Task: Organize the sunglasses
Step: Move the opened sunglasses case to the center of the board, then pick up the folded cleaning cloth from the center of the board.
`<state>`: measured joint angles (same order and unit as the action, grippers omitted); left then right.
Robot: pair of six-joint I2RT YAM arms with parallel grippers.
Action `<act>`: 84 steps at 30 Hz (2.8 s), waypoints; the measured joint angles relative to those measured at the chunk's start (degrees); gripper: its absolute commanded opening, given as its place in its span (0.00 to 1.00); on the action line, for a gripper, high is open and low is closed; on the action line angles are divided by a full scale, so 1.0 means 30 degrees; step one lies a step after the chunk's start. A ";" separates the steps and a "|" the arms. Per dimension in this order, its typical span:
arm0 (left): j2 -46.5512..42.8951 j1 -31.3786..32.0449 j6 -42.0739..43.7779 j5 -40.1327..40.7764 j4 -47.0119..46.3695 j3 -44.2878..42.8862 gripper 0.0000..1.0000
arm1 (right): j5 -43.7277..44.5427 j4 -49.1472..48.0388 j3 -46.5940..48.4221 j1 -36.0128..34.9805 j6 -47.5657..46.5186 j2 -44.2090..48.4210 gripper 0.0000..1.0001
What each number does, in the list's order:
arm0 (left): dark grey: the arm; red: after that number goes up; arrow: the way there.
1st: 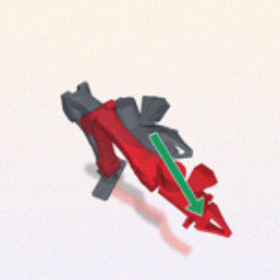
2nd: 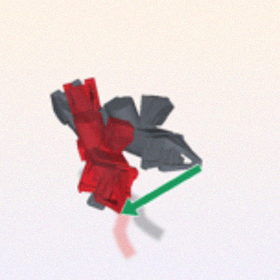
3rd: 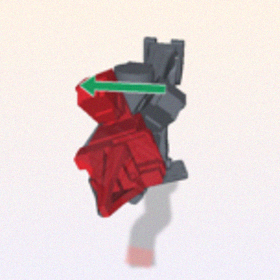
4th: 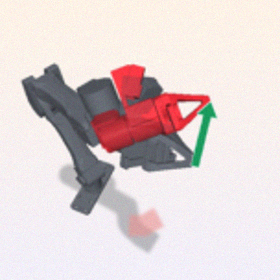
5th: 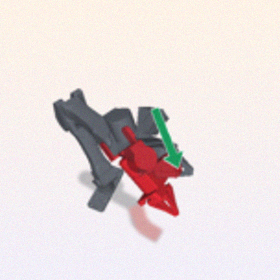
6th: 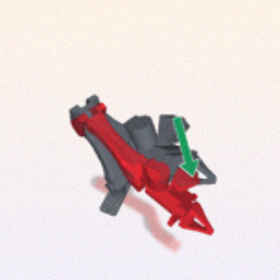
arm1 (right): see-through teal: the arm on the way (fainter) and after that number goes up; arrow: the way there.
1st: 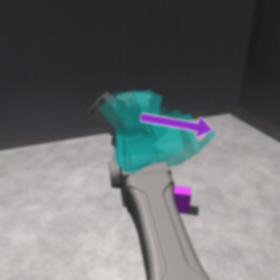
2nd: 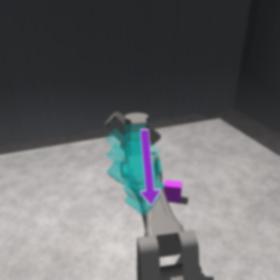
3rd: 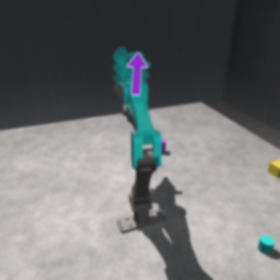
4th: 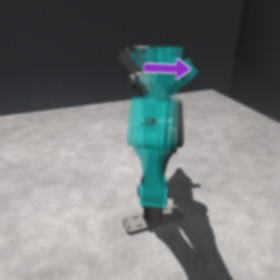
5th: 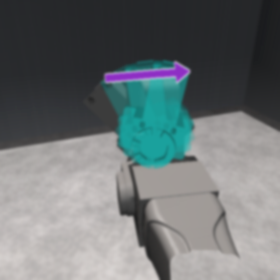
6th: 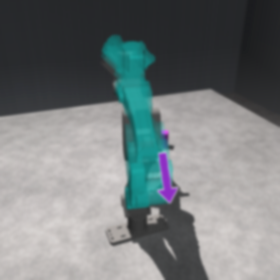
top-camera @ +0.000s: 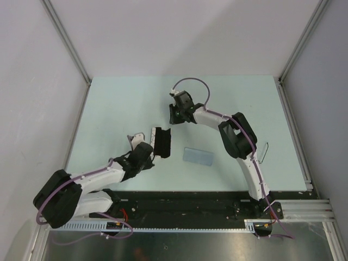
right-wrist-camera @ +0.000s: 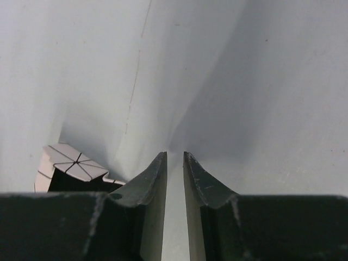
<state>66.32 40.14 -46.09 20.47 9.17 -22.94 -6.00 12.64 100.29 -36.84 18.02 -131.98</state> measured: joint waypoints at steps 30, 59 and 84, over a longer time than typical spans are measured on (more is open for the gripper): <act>0.3614 -0.4233 0.2484 -0.1399 -0.1078 -0.2601 0.18 | 0.1923 0.3118 -0.5071 -0.1049 -0.1829 0.4248 0.23; 0.9078 -0.5603 0.4758 -0.5187 -0.5530 -0.6790 0.47 | 0.5544 0.5013 -0.9573 -0.1013 0.0291 1.0710 0.36; 0.3024 -0.4488 0.4408 -0.6222 -0.4277 -0.5472 0.78 | 0.6849 0.6324 -1.7755 0.0641 0.5370 2.1857 0.55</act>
<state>75.40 26.68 -32.86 1.80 -3.66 -39.35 14.55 31.62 47.03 -34.92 34.13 -66.41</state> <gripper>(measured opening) 0.744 0.548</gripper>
